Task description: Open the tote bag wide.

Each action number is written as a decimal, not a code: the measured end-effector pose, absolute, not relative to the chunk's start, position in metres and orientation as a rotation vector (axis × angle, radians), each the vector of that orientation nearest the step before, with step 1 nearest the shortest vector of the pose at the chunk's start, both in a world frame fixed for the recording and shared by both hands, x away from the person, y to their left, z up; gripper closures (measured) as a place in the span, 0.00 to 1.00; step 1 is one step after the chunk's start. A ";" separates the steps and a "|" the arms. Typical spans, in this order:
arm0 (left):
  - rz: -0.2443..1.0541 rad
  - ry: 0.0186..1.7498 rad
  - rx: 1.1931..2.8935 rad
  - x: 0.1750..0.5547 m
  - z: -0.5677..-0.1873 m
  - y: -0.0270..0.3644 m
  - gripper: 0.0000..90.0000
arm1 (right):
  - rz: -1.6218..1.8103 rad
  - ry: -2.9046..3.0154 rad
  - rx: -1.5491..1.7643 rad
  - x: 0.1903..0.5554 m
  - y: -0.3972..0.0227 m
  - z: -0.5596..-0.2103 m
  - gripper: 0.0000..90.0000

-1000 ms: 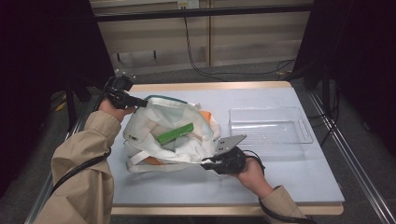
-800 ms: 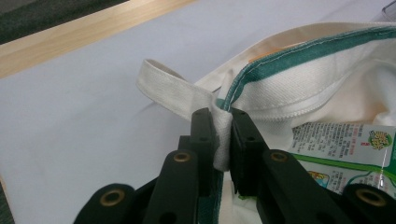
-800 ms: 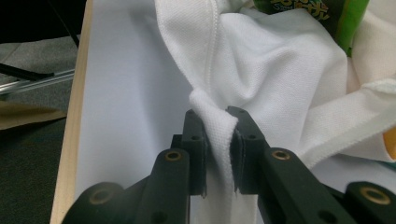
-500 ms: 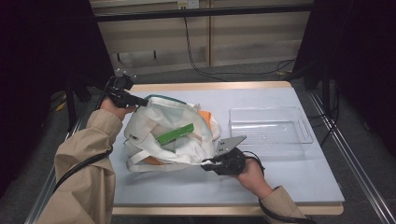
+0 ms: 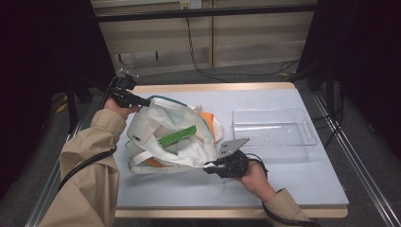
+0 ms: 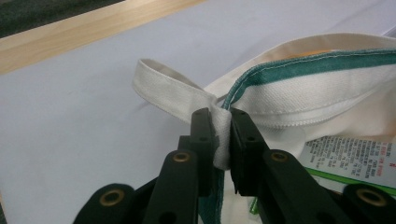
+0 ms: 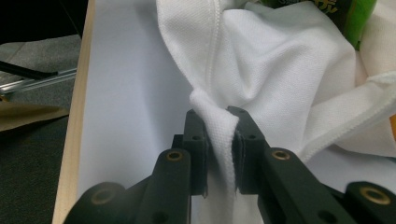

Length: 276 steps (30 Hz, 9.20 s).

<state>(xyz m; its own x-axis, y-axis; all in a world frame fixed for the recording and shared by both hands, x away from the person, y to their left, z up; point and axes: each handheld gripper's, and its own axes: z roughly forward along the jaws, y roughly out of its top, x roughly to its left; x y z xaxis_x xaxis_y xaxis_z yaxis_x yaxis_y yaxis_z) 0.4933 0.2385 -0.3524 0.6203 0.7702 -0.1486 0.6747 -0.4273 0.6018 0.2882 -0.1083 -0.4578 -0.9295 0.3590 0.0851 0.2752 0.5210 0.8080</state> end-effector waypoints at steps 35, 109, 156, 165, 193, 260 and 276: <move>0.153 1.183 2.196 0.515 -0.383 0.241 0.91 | 1.396 2.679 0.595 0.292 -0.108 -0.467 0.87; 0.211 1.192 2.242 0.502 -0.391 0.250 0.72 | 1.380 2.676 0.630 0.289 -0.102 -0.459 0.75; 0.198 1.023 2.160 0.414 -0.345 0.253 0.32 | 1.327 2.564 0.793 0.295 -0.107 -0.404 0.17; 0.187 0.995 2.166 0.404 -0.347 0.250 0.32 | 1.286 2.550 0.809 0.304 -0.108 -0.395 0.17; 0.174 0.944 2.180 0.379 -0.361 0.247 0.35 | 1.219 2.504 0.874 0.339 -0.109 -0.385 0.23; 0.104 0.868 2.173 0.343 -0.406 0.235 1.00 | 1.080 2.468 1.100 0.399 -0.084 -0.385 0.87; 0.112 0.885 2.156 0.337 -0.419 0.238 1.00 | 1.053 2.452 1.176 0.411 -0.094 -0.387 0.98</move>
